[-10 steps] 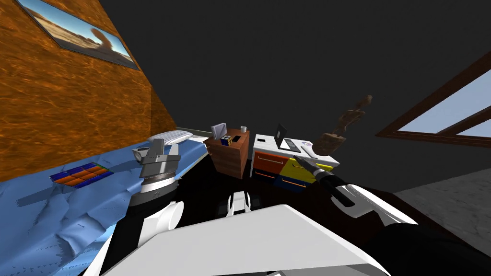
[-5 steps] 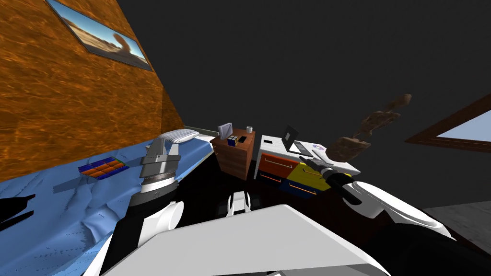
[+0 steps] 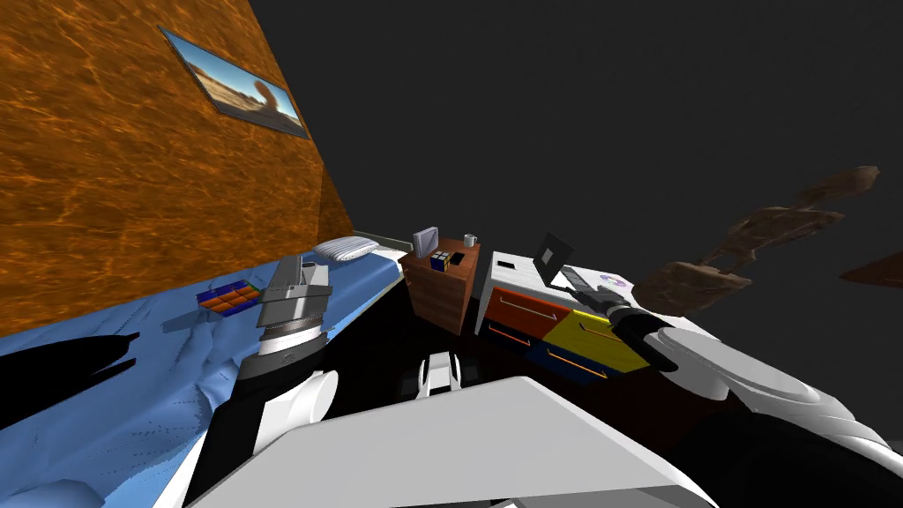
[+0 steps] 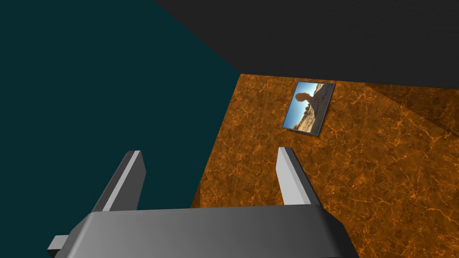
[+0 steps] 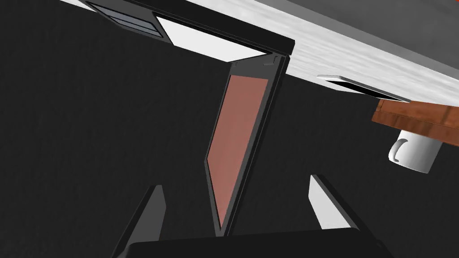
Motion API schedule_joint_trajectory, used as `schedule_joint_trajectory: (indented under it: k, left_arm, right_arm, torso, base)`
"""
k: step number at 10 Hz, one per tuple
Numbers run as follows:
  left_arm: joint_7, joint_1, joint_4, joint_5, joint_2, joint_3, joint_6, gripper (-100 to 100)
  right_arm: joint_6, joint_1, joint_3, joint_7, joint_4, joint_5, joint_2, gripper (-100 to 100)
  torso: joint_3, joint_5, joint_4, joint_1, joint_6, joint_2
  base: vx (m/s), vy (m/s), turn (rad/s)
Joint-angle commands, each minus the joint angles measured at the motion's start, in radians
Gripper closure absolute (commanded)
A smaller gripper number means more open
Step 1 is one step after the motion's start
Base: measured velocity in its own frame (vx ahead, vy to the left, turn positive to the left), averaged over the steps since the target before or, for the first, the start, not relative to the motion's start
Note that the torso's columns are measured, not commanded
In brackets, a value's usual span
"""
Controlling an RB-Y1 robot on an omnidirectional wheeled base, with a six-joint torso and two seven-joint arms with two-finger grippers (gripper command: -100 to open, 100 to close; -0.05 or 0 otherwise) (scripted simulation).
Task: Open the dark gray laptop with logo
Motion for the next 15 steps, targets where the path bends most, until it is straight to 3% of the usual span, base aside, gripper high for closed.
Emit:
schedule_joint_trajectory:
  k: [1,11,14,15]
  left_arm:
    - [0.0,0.0,0.0,0.0,0.0,0.0,0.0,0]
    - [0.0,0.0,0.0,0.0,0.0,0.0,0.0,0]
    - [0.0,0.0,0.0,0.0,0.0,0.0,0.0,0]
    - [0.0,0.0,0.0,0.0,0.0,0.0,0.0,0]
  right_arm:
    - [0.076,0.034,-0.019,0.025,0.04,0.082,-0.07,-100]
    - [0.237,0.087,-0.053,0.099,0.158,0.287,-0.216,-100]
    - [0.233,0.089,-0.06,0.095,0.16,0.302,-0.21,-100]
    - [0.233,0.089,-0.06,0.095,0.16,0.302,-0.21,100]
  torso:
    - [0.0,0.0,0.0,0.0,0.0,0.0]
    - [0.001,0.0,0.001,-0.001,0.0,0.002]
    - [0.002,0.0,0.001,-0.002,0.001,0.003]
    - [0.002,-0.001,0.001,-0.002,0.0,0.003]
  base:
    - [0.074,0.058,0.125]
    - [0.04,0.023,0.09]
    - [0.016,0.009,0.025]
    - [0.005,-0.011,-0.011]
